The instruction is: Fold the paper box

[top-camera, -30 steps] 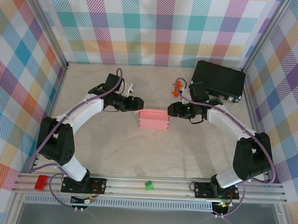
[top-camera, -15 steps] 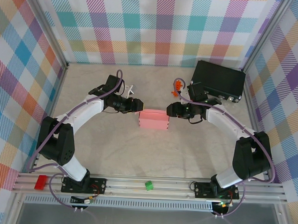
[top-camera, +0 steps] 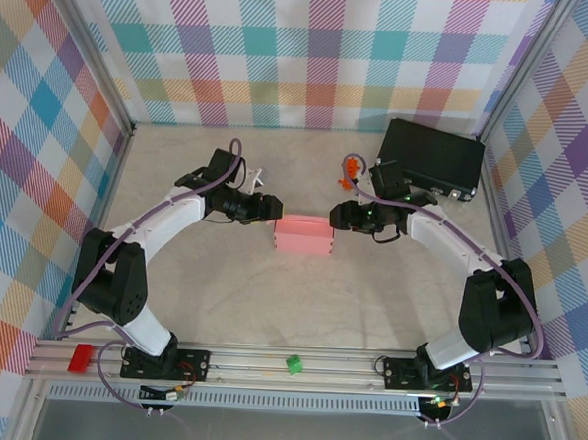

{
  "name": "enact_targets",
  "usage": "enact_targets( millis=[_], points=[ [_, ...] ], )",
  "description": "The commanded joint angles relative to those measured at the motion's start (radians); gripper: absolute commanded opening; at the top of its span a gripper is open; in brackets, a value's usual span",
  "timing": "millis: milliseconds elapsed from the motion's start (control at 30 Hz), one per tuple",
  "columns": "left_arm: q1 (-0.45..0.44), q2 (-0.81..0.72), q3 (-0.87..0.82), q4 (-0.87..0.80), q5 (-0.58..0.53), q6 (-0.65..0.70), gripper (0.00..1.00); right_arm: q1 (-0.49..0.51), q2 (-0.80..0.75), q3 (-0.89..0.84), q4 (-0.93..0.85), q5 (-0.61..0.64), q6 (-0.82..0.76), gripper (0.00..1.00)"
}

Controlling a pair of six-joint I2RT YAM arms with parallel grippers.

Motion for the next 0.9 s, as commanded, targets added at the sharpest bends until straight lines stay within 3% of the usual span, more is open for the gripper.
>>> enact_targets(
  millis=[0,867],
  points=[
    [0.006,-0.002,-0.014,-0.011,0.016,-0.011,0.56,0.007,0.006,0.033,-0.035,-0.028,-0.002,0.52],
    [-0.007,0.01,-0.018,0.026,0.053,-0.041,0.44,0.028,0.054,0.078,-0.034,-0.086,0.03,0.53]
  ],
)
